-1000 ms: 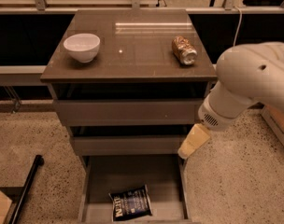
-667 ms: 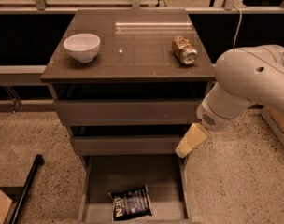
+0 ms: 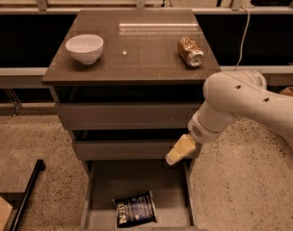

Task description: Pick blue chip bag from bottom drawer and place on counter

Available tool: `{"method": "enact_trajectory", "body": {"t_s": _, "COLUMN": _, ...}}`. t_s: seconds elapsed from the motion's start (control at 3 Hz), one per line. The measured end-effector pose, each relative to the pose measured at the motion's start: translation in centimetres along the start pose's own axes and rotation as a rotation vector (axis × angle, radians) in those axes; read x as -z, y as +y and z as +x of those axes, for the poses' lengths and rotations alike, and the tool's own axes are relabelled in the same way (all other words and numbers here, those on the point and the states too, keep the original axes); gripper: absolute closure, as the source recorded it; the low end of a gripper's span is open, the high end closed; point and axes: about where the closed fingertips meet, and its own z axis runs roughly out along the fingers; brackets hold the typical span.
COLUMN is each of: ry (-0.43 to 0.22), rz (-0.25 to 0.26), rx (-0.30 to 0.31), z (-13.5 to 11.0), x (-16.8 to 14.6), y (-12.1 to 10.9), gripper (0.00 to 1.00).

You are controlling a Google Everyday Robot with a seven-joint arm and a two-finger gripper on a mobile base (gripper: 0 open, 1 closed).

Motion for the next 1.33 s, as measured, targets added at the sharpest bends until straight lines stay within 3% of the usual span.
{"method": "enact_trajectory", "body": {"t_s": 0.33, "ry": -0.015, "rz": -0.01, "rx": -0.09, "z": -1.1, "x": -5.1, "y": -0.4, "gripper": 0.0}}
{"method": "enact_trajectory", "body": {"t_s": 1.0, "ry": -0.016, "rz": -0.034, "rx": -0.132, "z": -1.8, "x": -7.3, "y": -0.4, "gripper": 0.0}}
{"method": "enact_trajectory", "body": {"t_s": 1.33, "ry": -0.036, "rz": -0.079, "rx": -0.151, "z": -3.0, "x": -10.9, "y": 0.2, "gripper": 0.0}}
